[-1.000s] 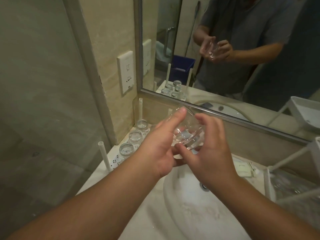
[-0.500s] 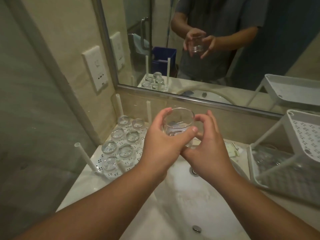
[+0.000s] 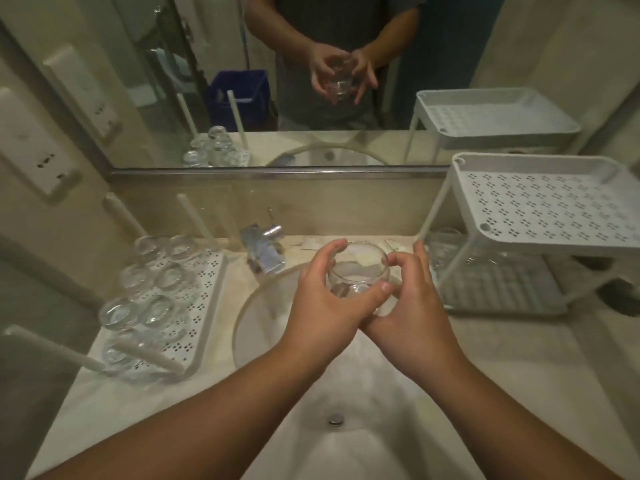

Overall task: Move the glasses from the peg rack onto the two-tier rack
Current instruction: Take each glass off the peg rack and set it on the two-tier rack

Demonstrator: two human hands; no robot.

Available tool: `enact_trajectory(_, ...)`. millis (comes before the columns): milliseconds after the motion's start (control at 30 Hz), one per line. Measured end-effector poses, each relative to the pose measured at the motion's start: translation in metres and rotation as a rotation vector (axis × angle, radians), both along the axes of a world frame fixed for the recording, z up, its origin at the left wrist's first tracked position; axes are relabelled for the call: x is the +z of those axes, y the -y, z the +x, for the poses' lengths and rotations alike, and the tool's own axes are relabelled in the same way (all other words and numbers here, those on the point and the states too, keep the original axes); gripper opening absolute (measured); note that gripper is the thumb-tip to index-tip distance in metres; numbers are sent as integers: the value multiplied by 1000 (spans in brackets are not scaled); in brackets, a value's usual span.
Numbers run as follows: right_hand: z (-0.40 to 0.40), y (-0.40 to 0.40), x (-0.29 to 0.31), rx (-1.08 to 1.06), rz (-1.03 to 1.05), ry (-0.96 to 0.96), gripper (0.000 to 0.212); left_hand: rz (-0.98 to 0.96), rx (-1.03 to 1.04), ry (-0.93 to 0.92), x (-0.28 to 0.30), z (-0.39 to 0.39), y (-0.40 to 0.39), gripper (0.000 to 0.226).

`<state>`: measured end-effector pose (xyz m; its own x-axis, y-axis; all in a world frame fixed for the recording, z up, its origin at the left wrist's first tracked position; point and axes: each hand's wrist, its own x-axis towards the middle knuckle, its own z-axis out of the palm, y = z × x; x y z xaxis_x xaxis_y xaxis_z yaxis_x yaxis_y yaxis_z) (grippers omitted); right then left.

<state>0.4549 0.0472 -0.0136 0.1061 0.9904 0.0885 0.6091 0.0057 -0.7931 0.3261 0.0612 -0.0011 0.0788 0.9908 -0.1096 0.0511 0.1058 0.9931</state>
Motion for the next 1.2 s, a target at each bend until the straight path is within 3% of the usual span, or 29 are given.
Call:
enact_trajectory(433, 138, 34, -45, -235, -116, -124, 76, -153, -230, -15, -43, 146, 5, 67)
enact_trajectory(833, 219, 36, -86, -280, -140, -74, 86, -269, -364, -97, -74, 231, -2, 86)
enact_trajectory(933, 226, 28, -97, -302, -125, -81, 87, -334, -335, -47, -82, 237, -5, 87)
enact_trajectory(1200, 229, -4, -125, -291, -136, -67, 93, -509, -116, 47, -98, 239, -18, 59)
